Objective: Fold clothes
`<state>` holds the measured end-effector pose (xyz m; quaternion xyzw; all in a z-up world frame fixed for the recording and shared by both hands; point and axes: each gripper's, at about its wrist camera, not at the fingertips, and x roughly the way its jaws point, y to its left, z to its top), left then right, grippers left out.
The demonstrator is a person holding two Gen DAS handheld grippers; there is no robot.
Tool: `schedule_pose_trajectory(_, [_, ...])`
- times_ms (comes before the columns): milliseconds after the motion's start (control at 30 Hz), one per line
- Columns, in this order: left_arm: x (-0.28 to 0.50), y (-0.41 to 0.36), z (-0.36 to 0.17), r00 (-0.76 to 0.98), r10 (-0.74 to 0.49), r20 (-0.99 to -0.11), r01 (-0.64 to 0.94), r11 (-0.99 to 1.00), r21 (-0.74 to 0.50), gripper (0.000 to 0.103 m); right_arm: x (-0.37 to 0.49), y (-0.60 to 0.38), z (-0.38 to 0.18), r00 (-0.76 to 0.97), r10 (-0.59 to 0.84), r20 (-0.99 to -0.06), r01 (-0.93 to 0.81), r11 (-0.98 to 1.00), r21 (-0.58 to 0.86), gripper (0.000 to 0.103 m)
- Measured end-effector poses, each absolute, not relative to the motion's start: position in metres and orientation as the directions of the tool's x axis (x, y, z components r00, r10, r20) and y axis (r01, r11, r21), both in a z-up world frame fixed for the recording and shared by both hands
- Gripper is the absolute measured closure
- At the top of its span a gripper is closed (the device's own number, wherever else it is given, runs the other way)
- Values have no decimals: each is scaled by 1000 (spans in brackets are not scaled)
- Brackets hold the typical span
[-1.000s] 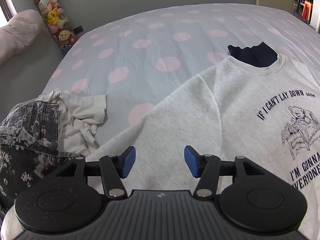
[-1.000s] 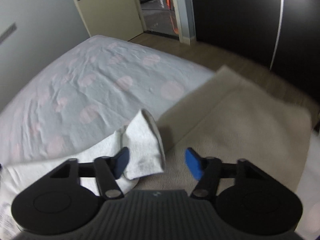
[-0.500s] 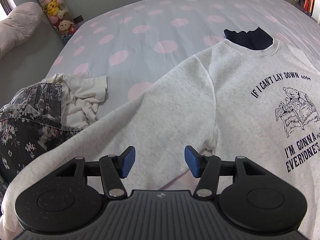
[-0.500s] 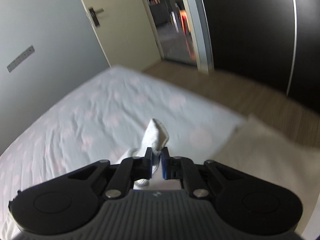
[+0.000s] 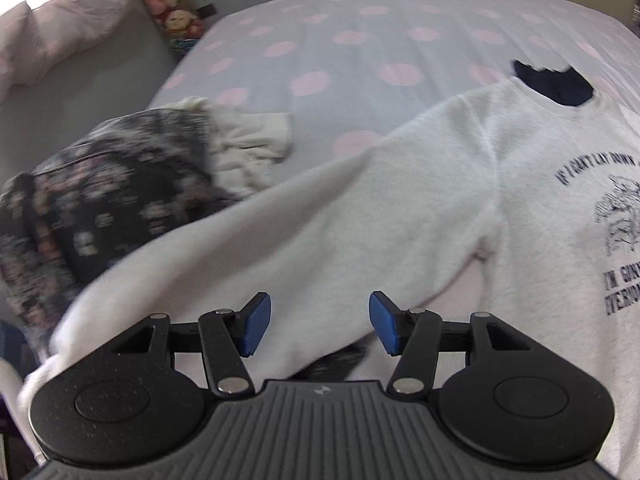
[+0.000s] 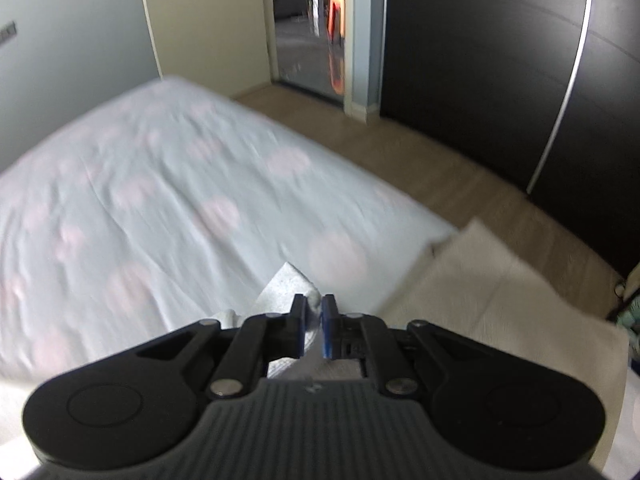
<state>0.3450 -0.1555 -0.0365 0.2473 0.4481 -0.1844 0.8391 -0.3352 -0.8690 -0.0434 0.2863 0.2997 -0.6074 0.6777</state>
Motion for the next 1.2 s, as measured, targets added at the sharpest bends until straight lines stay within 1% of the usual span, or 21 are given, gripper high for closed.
schedule_pose_trajectory(133, [357, -108, -12, 603, -30, -797, 420, 861, 285, 50, -345, -862, -66, 68, -634, -770, 996, 93, 11, 94])
schedule_pose_trajectory(200, [361, -84, 0, 635, -6, -772, 366, 883, 294, 49, -343, -858, -67, 65, -640, -765, 995, 96, 5, 93])
schedule_pose_trajectory(300, [361, -54, 16, 667, 23, -744, 315, 897, 310, 44, -342, -854, -63, 55, -643, -764, 994, 105, -16, 93])
schedule_pose_trajectory(400, [353, -32, 23, 688, 47, -724, 299, 891, 342, 40, -340, -852, -60, 50, -646, -761, 995, 101, -20, 93])
schedule_pose_trajectory(533, [337, -16, 14, 702, 60, -710, 328, 857, 397, 30, -336, -846, -58, 37, -652, -757, 995, 91, -30, 93])
schedule_pose_trajectory(633, [335, -16, -5, 697, 97, -711, 351, 818, 456, 31, -334, -839, -50, 34, -657, -753, 996, 87, -31, 93])
schedule_pose_trajectory(667, [338, -16, -10, 699, 107, -707, 346, 814, 466, 34, -333, -839, -48, 34, -659, -752, 996, 87, -32, 93])
schedule_pose_trajectory(700, [341, -15, -13, 700, 110, -705, 340, 818, 465, 42, -332, -838, -46, 34, -660, -751, 995, 89, -34, 93])
schedule_pose_trajectory(733, [345, -13, -12, 698, 94, -710, 331, 837, 436, 53, -331, -837, -43, 35, -661, -750, 995, 95, -38, 93])
schedule_pose_trajectory(767, [350, -9, -9, 694, 63, -717, 325, 861, 391, 58, -329, -836, -41, 36, -662, -749, 994, 101, -41, 93])
schedule_pose_trajectory(800, [355, -6, -5, 693, 40, -720, 316, 881, 353, 65, -329, -835, -39, 37, -663, -748, 993, 106, -45, 93])
schedule_pose_trajectory(833, [358, -2, 1, 696, 27, -718, 305, 894, 328, 78, -329, -834, -37, 38, -663, -747, 993, 108, -46, 93])
schedule_pose_trajectory(900, [364, 4, 14, 698, -3, -716, 285, 918, 274, 94, -331, -832, -35, 38, -662, -748, 994, 105, -42, 93])
schedule_pose_trajectory(1000, [372, 12, 41, 683, -80, -726, 261, 955, 140, 97, -333, -829, -36, 34, -659, -752, 994, 98, -42, 93])
schedule_pose_trajectory(1067, [376, 12, 62, 685, -134, -716, 243, 969, 51, 98, -333, -827, -38, 28, -656, -754, 995, 94, -45, 93])
schedule_pose_trajectory(1200, [386, -6, 107, 691, -172, -702, 235, 972, -7, 99, -337, -825, -42, 24, -653, -757, 995, 85, -42, 91])
